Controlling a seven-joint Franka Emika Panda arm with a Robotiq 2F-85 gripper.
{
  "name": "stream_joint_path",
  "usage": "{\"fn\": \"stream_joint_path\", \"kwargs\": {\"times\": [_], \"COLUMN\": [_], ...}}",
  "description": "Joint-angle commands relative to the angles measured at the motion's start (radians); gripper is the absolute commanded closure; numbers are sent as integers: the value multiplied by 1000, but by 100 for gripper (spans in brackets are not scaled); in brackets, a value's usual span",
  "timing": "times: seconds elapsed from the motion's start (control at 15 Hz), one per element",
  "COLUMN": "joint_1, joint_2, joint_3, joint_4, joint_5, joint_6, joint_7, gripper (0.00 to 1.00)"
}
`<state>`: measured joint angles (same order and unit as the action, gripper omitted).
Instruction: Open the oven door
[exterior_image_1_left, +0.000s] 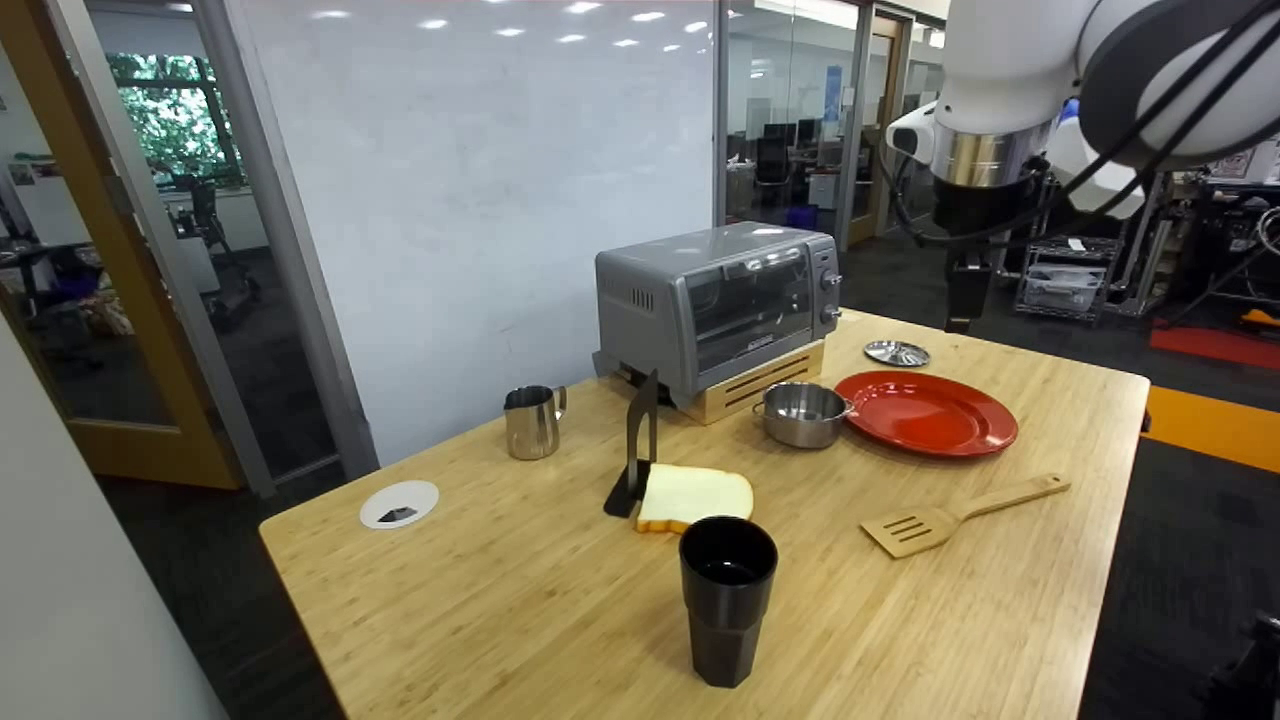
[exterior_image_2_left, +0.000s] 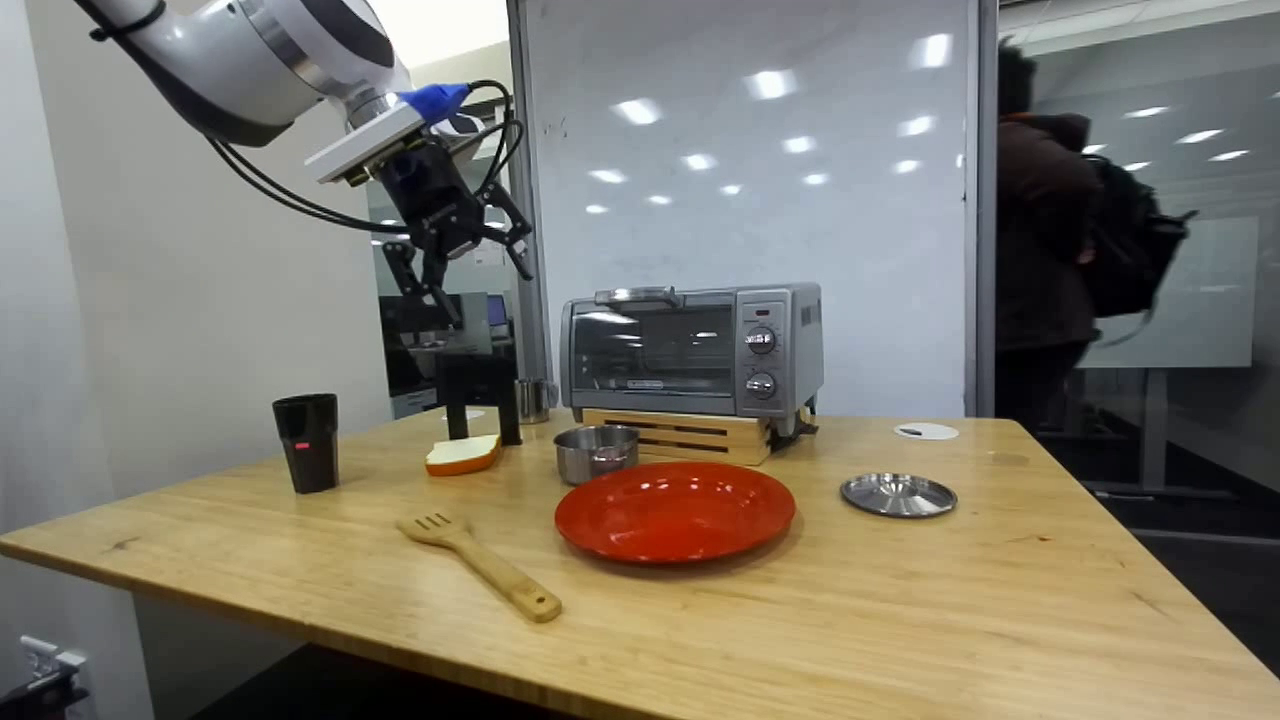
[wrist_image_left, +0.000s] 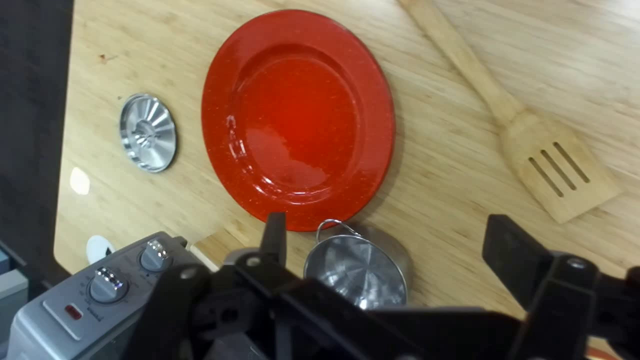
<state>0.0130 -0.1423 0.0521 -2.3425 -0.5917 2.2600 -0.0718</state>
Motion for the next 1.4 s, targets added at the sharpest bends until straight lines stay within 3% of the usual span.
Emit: {"fn": "stream_joint_path", "kwargs": {"times": [0.0,0.6,0.93,1.0,1.07,1.33], "joint_1": [-15,-9,4,10,6,10], "joint_2": [62,143,147,138,125,125], "joint_3": [1,-38,-34,-30,-34,-33], "joint_4": [-3,45,91,87,67,74], "joint_5": [-234,-1003,-1405,-1430,-1359,-1399], "joint_6": [93,247,226,202,222,215], "joint_7": [28,317,698,785,670,761], "gripper": [0,0,0,0,0,0]}}
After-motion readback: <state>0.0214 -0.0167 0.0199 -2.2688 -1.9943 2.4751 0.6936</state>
